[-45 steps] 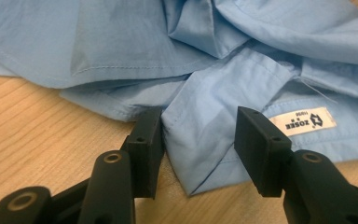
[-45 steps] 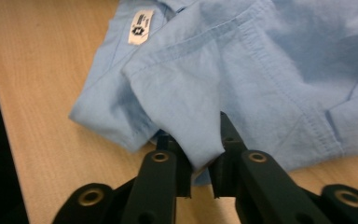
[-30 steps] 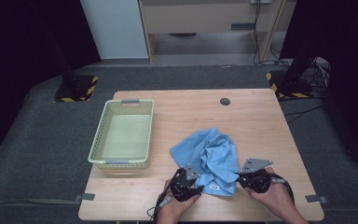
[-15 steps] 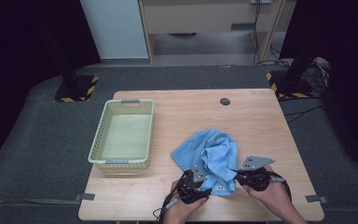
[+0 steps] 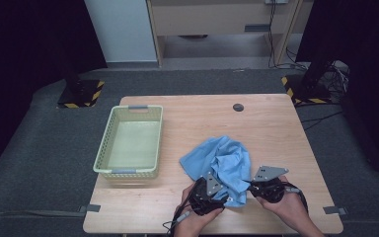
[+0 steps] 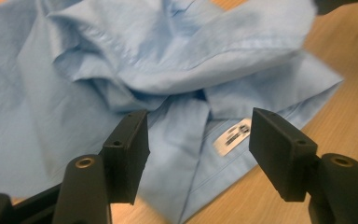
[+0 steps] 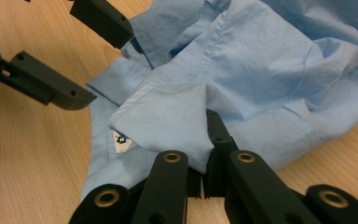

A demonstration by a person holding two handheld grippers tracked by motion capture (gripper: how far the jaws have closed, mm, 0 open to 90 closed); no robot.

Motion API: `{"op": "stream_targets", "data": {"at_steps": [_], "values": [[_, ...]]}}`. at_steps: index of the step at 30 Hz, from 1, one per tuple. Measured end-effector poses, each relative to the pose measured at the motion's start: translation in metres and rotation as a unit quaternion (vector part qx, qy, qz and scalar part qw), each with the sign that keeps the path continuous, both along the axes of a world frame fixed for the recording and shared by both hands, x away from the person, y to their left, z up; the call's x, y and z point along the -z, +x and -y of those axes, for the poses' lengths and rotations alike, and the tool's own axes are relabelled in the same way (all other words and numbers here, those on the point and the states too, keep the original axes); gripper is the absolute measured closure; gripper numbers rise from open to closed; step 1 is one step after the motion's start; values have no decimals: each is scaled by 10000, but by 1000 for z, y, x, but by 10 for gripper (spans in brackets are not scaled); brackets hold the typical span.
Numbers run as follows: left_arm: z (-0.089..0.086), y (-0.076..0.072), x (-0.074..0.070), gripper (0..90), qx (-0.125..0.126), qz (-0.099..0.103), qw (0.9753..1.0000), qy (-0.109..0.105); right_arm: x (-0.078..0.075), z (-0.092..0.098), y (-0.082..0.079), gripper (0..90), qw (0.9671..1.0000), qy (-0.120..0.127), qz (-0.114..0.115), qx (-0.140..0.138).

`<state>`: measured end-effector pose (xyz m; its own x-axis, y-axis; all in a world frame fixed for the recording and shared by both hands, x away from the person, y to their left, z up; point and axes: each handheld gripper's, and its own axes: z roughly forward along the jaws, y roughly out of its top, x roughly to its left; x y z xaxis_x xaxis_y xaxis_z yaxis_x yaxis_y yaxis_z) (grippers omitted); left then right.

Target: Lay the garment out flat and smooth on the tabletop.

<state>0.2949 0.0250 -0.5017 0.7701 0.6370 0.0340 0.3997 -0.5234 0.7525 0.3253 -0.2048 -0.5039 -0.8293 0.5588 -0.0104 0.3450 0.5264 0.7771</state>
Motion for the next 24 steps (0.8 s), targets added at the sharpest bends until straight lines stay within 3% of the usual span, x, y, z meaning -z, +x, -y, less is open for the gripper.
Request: {"op": "stream_targets", "data": {"at_steps": [9,16,19,24], "values": [[15,1,-4,374,306,82,9992,-226,5,-4,-3,881,9999,-155,29,-19],[31,3,1,385,590,132,9981,-92,8,-3,-7,875,9995,-300,84,37],[36,5,3,443,640,146,9978,18,9,-1,-9,872,9994,-335,85,72],[40,10,5,659,677,153,9976,88,11,1,-12,844,9990,-422,106,129]]}}
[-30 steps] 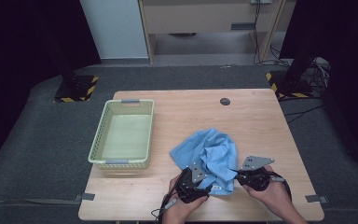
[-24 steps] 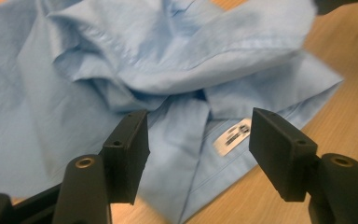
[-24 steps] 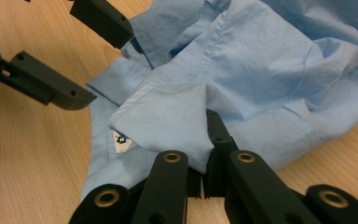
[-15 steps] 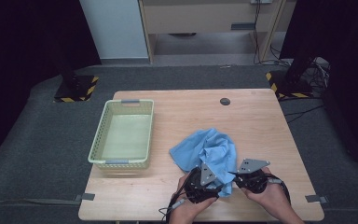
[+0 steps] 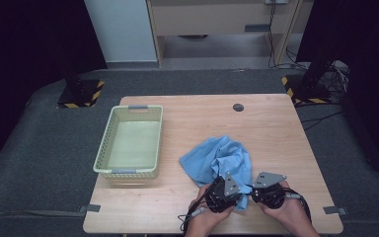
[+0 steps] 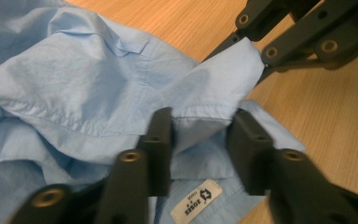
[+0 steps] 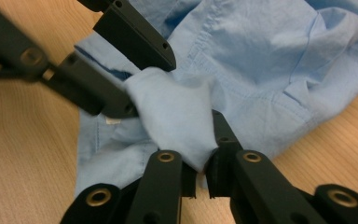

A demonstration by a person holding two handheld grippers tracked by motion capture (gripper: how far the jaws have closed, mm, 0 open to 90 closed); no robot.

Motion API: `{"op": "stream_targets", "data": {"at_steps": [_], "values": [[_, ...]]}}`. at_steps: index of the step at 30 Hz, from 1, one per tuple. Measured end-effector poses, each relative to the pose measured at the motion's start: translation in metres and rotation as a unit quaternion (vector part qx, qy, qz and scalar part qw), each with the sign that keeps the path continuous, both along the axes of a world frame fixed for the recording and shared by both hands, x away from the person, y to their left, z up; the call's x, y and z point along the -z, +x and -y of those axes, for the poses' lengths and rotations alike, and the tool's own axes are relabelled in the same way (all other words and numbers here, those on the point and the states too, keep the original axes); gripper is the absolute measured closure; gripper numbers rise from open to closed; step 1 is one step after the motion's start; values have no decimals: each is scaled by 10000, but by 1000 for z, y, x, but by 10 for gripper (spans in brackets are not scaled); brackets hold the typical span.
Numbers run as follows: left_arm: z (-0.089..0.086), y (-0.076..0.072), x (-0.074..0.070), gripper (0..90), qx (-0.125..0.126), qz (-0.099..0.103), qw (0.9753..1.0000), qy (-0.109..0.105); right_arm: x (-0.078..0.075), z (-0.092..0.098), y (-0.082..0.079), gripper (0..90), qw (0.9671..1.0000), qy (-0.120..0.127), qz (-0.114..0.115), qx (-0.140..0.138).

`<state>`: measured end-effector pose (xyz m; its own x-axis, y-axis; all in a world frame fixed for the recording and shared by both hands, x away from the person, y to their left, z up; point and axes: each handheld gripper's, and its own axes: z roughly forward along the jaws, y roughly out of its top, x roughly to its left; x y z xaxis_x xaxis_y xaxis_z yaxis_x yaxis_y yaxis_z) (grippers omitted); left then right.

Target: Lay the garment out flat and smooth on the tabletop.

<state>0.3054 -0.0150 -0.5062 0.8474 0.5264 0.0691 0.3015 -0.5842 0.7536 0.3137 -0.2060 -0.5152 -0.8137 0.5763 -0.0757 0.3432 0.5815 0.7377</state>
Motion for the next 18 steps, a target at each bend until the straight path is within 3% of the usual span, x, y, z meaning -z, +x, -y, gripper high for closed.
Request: {"op": "stream_targets", "data": {"at_steps": [3,6,10,18], "values": [[2,3,-1,798,-12,6,10000,-10,2,1,-1,778,10000,-46,14,75],[-1,6,-6,880,-90,49,9999,-51,1,3,-4,643,9997,-93,89,194],[-12,12,-14,889,-341,138,9992,-181,0,5,-5,516,9994,-119,83,327],[-41,29,-12,890,-841,43,9961,-254,-3,1,-10,435,9996,-34,71,260]]}}
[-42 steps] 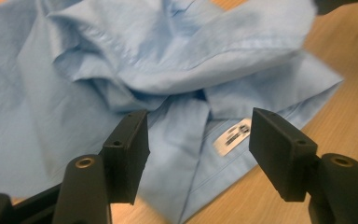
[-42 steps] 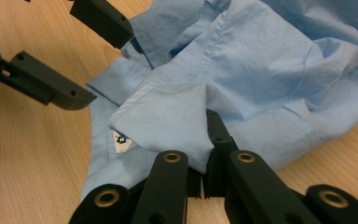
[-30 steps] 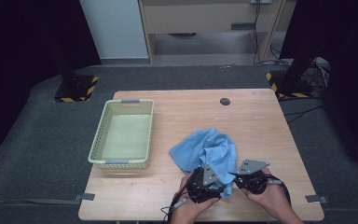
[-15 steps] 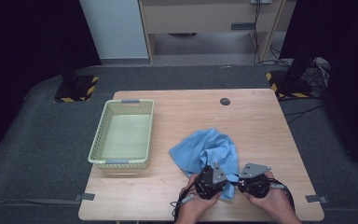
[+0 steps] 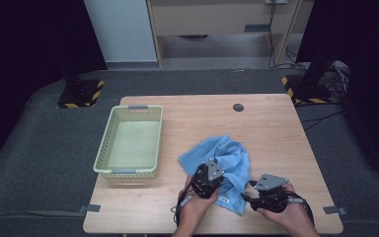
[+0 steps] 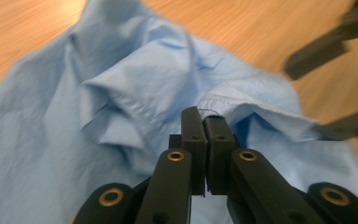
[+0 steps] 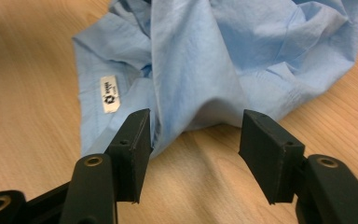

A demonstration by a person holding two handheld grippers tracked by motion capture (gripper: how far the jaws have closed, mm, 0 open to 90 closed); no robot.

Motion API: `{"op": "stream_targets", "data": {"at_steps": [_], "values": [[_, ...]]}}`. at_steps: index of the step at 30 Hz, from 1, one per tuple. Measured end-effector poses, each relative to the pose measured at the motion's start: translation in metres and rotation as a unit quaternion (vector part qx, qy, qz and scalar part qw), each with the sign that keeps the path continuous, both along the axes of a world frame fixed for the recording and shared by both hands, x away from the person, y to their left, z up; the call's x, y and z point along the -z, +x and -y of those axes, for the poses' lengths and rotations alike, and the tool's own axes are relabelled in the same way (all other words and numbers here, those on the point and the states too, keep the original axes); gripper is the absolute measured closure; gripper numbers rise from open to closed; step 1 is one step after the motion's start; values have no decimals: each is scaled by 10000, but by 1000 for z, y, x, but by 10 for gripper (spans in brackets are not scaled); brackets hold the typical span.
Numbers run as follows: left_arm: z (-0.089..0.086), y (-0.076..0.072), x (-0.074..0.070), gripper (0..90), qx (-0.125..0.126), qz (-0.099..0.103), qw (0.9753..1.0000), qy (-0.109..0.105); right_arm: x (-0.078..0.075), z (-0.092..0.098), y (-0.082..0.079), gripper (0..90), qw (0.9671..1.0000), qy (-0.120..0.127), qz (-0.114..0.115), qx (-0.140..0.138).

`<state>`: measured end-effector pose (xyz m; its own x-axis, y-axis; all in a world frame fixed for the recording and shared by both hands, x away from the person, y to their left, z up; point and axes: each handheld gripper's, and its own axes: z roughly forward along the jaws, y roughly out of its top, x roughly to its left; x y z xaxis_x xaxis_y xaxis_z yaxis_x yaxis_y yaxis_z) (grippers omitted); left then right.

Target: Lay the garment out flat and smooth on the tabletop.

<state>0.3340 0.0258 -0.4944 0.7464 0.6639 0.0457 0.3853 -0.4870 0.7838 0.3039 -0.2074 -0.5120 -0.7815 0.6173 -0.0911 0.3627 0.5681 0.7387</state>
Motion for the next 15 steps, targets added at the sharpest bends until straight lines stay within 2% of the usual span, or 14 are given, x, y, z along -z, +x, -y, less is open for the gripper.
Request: {"op": "stream_targets", "data": {"at_steps": [4,8,15], "values": [[-10,8,11,891,-180,-137,9996,194,-2,-3,-2,425,10000,-2,-5,-85],[-16,13,22,891,-309,-269,9987,300,-1,-4,-4,424,9998,16,-70,-162],[-14,16,34,891,-288,-444,9973,505,0,-11,-8,421,9990,115,-193,-398]]}}
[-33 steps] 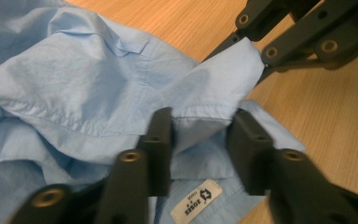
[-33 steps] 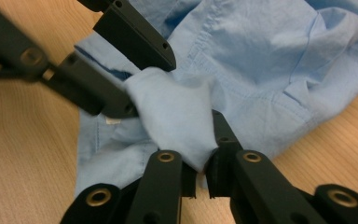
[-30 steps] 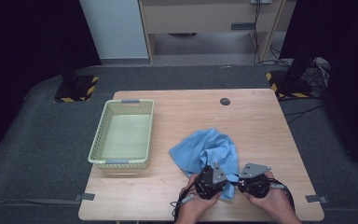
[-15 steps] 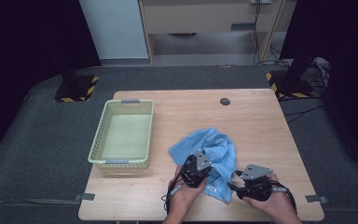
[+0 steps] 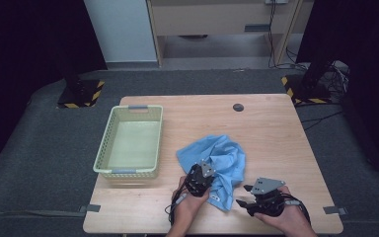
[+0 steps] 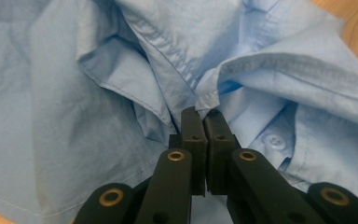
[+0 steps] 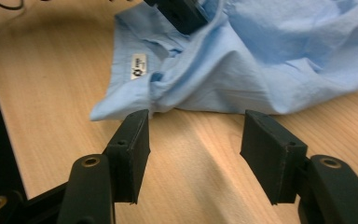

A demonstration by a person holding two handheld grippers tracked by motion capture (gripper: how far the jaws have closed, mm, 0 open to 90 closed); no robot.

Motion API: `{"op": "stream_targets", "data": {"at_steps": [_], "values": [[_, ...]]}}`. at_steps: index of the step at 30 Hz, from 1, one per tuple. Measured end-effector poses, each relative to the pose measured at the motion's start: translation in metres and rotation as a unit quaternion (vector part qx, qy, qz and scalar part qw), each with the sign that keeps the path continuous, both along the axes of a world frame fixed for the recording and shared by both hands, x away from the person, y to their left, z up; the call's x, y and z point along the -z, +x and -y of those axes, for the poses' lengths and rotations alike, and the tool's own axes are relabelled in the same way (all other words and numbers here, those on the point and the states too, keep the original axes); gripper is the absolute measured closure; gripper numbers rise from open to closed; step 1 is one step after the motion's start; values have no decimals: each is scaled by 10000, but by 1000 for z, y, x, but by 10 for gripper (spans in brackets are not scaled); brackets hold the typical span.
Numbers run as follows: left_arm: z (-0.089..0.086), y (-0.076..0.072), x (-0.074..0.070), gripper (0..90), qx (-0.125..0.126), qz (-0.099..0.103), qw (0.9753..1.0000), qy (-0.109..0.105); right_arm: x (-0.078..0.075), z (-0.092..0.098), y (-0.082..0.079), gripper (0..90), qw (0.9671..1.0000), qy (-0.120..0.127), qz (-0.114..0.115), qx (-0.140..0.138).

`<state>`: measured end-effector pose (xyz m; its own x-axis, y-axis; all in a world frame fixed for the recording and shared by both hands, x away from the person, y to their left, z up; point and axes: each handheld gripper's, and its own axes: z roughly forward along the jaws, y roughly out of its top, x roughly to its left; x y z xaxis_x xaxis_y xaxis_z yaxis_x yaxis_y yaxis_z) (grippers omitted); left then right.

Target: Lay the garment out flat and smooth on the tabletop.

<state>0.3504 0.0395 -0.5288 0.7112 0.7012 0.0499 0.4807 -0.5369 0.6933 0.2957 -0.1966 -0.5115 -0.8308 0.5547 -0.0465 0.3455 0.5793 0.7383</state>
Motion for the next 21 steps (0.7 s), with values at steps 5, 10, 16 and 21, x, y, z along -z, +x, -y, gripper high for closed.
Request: {"op": "stream_targets", "data": {"at_steps": [5,10,16,21], "values": [[0,0,1,891,14,-25,10000,5,0,-6,-4,407,9998,39,-67,-178],[1,-1,3,890,-24,9,10000,-33,3,-12,-7,390,9993,80,-182,-305],[5,-4,2,890,12,16,10000,0,5,-20,-10,380,9988,78,-240,-422],[6,-4,3,890,12,-36,10000,-68,9,-22,-11,380,9985,-6,-281,-464]]}}
